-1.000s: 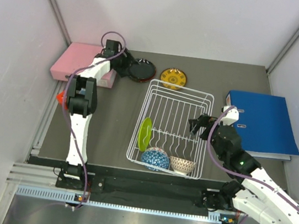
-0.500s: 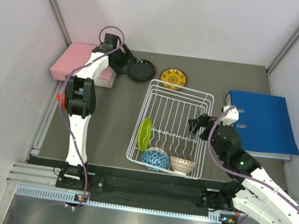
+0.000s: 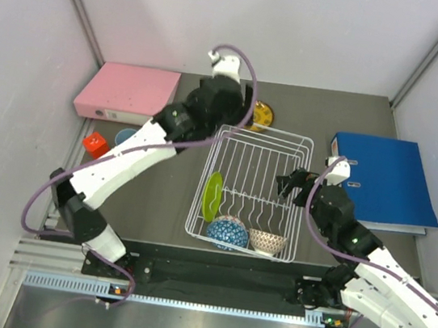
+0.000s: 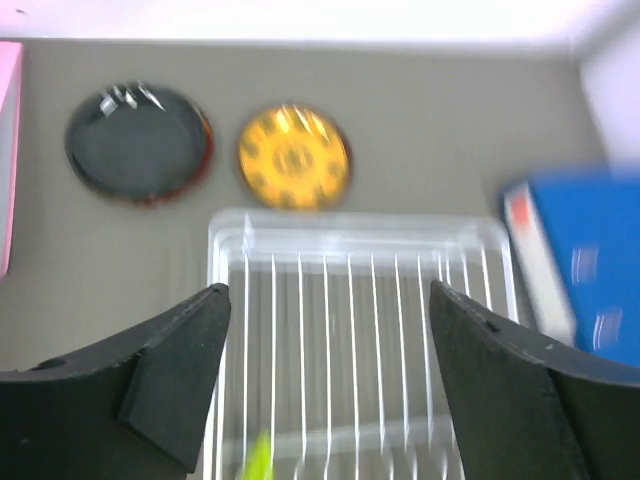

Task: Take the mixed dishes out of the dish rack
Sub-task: Pick up the plate from the dish rack.

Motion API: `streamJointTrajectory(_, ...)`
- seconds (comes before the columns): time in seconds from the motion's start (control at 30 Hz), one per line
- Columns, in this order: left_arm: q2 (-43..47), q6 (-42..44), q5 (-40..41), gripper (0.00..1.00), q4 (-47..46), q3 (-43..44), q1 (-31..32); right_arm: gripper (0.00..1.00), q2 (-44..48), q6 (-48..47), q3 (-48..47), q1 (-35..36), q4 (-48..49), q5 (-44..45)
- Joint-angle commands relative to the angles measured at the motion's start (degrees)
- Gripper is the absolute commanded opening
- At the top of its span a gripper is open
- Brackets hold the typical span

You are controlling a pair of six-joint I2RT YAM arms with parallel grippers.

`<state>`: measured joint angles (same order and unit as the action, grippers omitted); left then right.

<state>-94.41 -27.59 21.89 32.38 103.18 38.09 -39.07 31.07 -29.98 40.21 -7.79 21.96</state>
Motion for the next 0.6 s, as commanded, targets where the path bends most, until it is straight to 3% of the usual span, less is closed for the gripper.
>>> streamJointTrajectory(0.0, 6.42, 4.15, 19.59, 0.83, 7.78, -12.62, 6.02, 0.97, -0.39, -0.84, 0.18, -0.83, 2.08, -0.42)
streamJointTrajectory(0.13, 15.81, 0.01, 24.77, 0.82, 11.82, -24.94, 14.27, 0.97, -0.3, -1.1, 0.71, -0.83, 1.64, -0.86)
streamJointTrajectory(0.27, 19.0, -5.79, 26.62, 0.8, 19.72, -27.59, 18.68, 0.97, -1.01, -1.28, 1.06, -0.74, 1.99, -1.04)
streamJointTrajectory(0.57, 18.65, -12.57, 22.68, 0.74, 21.06, -32.33, 23.26, 0.96, -2.15, -0.13, 0.36, -0.74, 2.08, -1.92)
